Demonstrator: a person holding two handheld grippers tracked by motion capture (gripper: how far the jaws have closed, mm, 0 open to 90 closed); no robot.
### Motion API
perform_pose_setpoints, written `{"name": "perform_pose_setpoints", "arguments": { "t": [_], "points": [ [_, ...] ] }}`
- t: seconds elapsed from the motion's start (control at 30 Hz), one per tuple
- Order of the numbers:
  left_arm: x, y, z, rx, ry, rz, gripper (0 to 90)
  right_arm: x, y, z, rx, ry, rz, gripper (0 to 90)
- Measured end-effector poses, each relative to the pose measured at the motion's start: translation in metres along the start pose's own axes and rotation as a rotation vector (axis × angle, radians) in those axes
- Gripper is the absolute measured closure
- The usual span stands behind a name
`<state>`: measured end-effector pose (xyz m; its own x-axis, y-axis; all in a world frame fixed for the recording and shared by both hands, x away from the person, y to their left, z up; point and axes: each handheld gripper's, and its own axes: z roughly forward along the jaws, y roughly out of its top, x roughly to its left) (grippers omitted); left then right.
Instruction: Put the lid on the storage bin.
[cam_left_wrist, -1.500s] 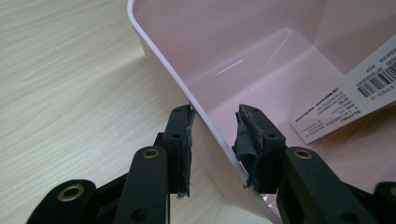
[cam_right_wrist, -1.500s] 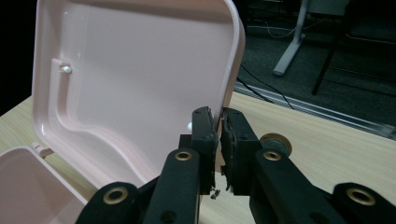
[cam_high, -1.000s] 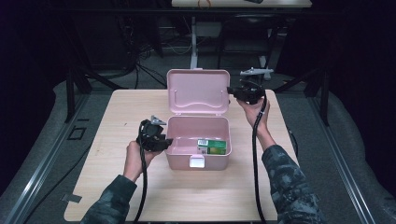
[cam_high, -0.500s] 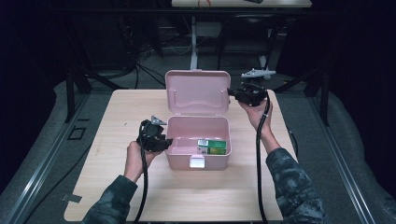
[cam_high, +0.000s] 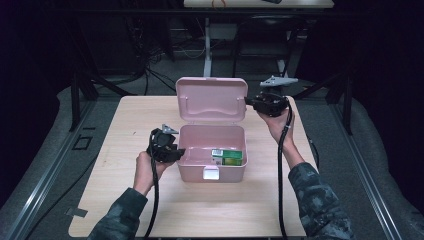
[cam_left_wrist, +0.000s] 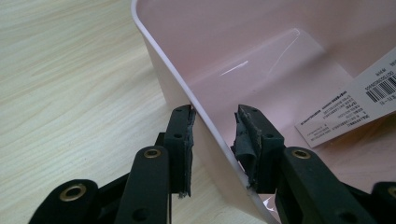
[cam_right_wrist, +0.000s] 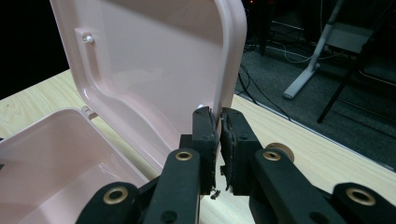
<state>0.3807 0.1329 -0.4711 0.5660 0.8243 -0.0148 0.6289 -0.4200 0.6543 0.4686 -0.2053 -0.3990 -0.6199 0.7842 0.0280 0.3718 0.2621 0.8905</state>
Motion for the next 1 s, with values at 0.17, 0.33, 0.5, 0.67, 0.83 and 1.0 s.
{"name": "perform_pose_setpoints", "arguments": {
  "t": [0.17,0.33,0.5,0.67,0.83,1.0],
  "points": [
    [0.0,0.0,0.0,0.0,0.001,0.0,66.6,0.002,-0.001,-0.004,-0.003,0.004,-0.012,84.9],
    [-0.001,0.0,0.0,0.001,0.006,0.002,66.6,0.005,-0.002,-0.007,-0.003,0.007,-0.028,85.2],
    [-0.001,0.0,0.001,0.0,0.006,0.002,66.3,0.007,-0.004,-0.011,-0.007,0.015,-0.041,85.4],
    [-0.001,0.0,0.001,0.002,0.008,0.002,66.3,0.01,-0.006,-0.015,-0.012,0.023,-0.048,85.3],
    [-0.001,0.0,0.001,0.001,0.008,-0.001,66.2,0.012,-0.007,-0.018,-0.008,0.026,-0.056,85.2],
    [-0.001,-0.001,0.002,-0.002,0.011,0.0,66.0,0.014,-0.01,-0.021,-0.013,0.029,-0.064,85.1]
  ]
}}
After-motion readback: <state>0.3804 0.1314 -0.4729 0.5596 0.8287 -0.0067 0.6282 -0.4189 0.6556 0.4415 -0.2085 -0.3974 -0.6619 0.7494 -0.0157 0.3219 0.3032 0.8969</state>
